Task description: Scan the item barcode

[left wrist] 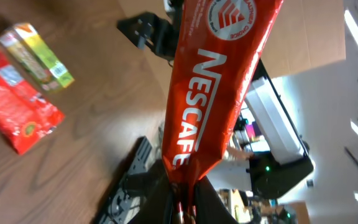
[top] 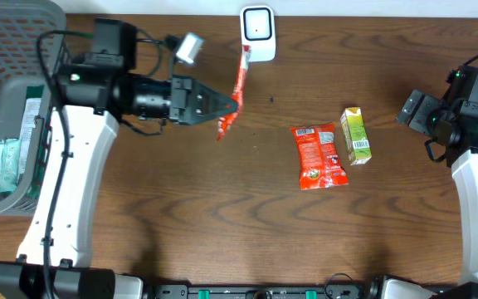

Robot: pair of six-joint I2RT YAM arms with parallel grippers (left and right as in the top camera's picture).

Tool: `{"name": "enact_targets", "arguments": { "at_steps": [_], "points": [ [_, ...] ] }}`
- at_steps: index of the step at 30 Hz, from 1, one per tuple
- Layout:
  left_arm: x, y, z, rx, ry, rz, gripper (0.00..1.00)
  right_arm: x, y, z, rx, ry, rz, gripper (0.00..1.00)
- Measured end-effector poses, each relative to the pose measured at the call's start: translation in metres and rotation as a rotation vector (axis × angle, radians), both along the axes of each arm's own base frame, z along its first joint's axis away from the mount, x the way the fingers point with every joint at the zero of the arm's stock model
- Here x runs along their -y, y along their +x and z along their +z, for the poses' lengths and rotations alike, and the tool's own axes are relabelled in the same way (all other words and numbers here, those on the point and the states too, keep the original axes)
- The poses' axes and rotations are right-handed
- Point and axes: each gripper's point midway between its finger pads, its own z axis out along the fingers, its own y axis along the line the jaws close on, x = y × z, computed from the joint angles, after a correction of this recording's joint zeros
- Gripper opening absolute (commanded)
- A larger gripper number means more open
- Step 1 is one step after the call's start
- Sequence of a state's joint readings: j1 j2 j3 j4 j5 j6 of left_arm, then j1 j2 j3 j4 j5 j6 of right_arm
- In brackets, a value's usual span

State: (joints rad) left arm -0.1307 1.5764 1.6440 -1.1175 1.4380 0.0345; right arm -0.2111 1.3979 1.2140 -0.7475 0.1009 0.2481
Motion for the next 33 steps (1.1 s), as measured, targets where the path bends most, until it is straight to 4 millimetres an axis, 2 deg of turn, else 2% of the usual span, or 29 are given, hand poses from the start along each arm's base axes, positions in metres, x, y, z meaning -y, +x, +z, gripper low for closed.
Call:
{"name": "enact_targets", "arguments": {
  "at_steps": [12, 15, 21, 24, 25, 26, 27, 30, 33],
  "points": [
    [0.005, -0.004, 0.000, 0.000, 0.000, -0.018, 0.08, 0.000, 0.000, 0.000, 0.000, 0.000, 0.000, 0.99],
    [0.005, -0.004, 0.000, -0.001, -0.001, -0.018, 0.08, 0.001, 0.005, 0.004, 0.029, 0.001, -0.009, 0.99],
    [0.005, -0.003, 0.001, 0.004, -0.003, -0.018, 0.08, -0.003, 0.010, 0.006, 0.074, 0.079, -0.073, 0.99],
    [0.006, 0.000, 0.002, 0.018, -0.007, -0.016, 0.08, -0.029, 0.012, 0.003, 0.075, 0.221, 0.000, 0.97],
    [0.006, 0.001, 0.003, 0.023, -0.010, -0.016, 0.08, -0.042, 0.013, 0.005, 0.083, 0.280, 0.050, 0.89],
    [0.006, 0.001, 0.003, 0.018, -0.010, -0.014, 0.08, -0.067, 0.017, 0.011, 0.106, 0.388, 0.152, 0.85],
    [0.006, 0.001, 0.003, 0.020, -0.010, -0.013, 0.08, -0.084, 0.018, 0.017, 0.123, 0.452, 0.229, 0.82],
    [0.006, 0.002, 0.004, 0.020, -0.011, -0.013, 0.08, -0.141, 0.013, 0.046, 0.197, 0.663, 0.523, 0.77],
    [0.006, 0.002, 0.004, 0.014, -0.010, -0.011, 0.08, -0.187, -0.003, 0.078, 0.273, 0.809, 0.794, 0.74]
  ]
}}
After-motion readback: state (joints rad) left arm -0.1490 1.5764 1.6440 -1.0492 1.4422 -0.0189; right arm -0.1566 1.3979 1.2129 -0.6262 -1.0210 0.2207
